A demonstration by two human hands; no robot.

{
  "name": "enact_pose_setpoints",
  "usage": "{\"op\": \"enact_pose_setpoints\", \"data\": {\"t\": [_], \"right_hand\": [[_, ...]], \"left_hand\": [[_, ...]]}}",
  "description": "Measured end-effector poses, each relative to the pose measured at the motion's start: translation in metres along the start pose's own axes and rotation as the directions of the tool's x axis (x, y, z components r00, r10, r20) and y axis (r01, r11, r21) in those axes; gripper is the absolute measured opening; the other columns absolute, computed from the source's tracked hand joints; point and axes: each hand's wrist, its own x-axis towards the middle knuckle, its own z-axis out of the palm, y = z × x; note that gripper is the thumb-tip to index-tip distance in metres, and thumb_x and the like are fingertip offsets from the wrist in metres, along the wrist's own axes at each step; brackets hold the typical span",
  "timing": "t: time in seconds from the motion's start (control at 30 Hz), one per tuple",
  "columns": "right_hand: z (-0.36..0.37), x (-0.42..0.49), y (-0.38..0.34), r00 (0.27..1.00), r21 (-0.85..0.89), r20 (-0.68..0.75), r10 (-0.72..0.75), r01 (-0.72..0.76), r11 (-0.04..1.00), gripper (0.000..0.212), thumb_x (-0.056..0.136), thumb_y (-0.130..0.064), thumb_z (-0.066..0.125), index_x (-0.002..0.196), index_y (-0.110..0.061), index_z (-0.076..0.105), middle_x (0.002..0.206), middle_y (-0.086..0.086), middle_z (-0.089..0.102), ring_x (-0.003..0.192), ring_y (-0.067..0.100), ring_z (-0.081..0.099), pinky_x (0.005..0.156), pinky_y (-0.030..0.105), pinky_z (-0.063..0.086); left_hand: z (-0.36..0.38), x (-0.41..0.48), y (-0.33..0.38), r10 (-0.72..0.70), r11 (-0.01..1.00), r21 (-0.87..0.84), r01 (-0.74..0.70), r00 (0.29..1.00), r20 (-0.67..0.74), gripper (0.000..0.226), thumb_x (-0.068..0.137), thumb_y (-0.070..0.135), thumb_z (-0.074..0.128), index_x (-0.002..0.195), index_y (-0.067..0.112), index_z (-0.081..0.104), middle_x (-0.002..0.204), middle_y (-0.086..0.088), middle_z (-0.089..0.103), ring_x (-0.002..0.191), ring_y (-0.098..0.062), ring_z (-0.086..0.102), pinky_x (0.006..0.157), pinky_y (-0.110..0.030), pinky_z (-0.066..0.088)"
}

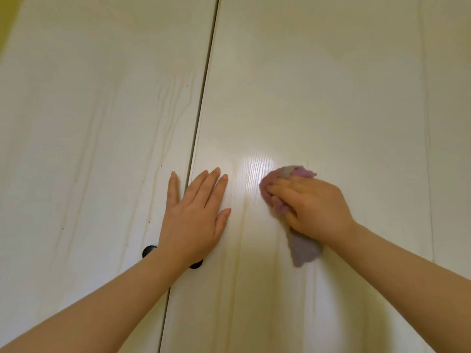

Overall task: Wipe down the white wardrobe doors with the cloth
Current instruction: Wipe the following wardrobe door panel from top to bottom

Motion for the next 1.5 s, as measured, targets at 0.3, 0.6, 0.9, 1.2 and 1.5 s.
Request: {"op": "enact_pose_setpoints", "data": {"t": [0.3, 0.6, 0.9, 1.2, 1.5], "right_hand": [[0.024, 0.003, -0.019, 0.981, -0.024, -0.038, -0.192, 0.191, 0.981, 0.023, 0.076, -0.017, 0.052, 0.087, -0.016, 0.073, 0.090, -0.002, 0.071, 0.079, 0.018, 0.065, 0.075, 0.023, 0.039], [0.039, 0.005, -0.040, 0.983, 0.069, -0.011, -0.184, 0.184, 0.980, 0.027, 0.077, -0.019, 0.048, 0.089, -0.015, 0.071, 0.092, 0.001, 0.071, 0.086, 0.022, 0.063, 0.082, 0.028, 0.042], [0.040, 0.019, -0.042, 0.991, 0.103, -0.011, -0.132, 0.132, 0.986, 0.034, 0.076, -0.019, 0.042, 0.092, -0.011, 0.071, 0.092, 0.003, 0.071, 0.086, 0.024, 0.063, 0.087, 0.029, 0.038], [0.037, 0.025, -0.047, 0.999, 0.168, -0.031, 0.018, -0.013, 0.986, 0.017, 0.068, 0.000, 0.058, 0.078, -0.010, 0.068, 0.079, 0.006, 0.069, 0.078, 0.026, 0.061, 0.071, 0.027, 0.041], [0.032, 0.032, -0.031, 0.988, 0.185, 0.038, 0.152, -0.157, 0.970, 0.035, 0.074, -0.020, 0.035, 0.086, -0.014, 0.067, 0.089, 0.004, 0.067, 0.086, 0.026, 0.058, 0.075, 0.031, 0.038]], "left_hand": [[0.007, -0.002, -0.005, -0.007, 1.000, -0.016, 0.007, 1.000, 0.009, 0.064, 0.101, 0.042, 0.008, 0.137, 0.008, 0.047, 0.143, -0.008, 0.047, 0.130, -0.022, 0.043, 0.108, -0.056, 0.016], [0.009, -0.003, -0.004, -0.010, 0.999, -0.033, 0.009, 0.998, -0.056, 0.060, 0.101, 0.037, 0.011, 0.136, 0.007, 0.049, 0.142, -0.009, 0.048, 0.131, -0.020, 0.035, 0.110, -0.055, 0.014], [0.012, -0.005, -0.004, -0.112, 0.994, -0.021, 0.110, 0.991, -0.078, 0.054, 0.094, 0.031, 0.030, 0.137, 0.003, 0.045, 0.143, -0.012, 0.046, 0.134, -0.023, 0.030, 0.109, -0.054, 0.013], [0.012, -0.006, -0.003, -0.112, 0.994, -0.021, 0.111, 0.992, -0.064, 0.054, 0.092, 0.029, 0.031, 0.136, 0.002, 0.046, 0.142, -0.013, 0.047, 0.133, -0.024, 0.030, 0.108, -0.054, 0.014], [0.005, -0.007, -0.003, -0.107, 0.994, 0.002, 0.107, 0.994, -0.006, 0.054, 0.091, 0.028, 0.029, 0.134, 0.002, 0.050, 0.140, -0.013, 0.049, 0.129, -0.029, 0.047, 0.105, -0.054, 0.019]]}}
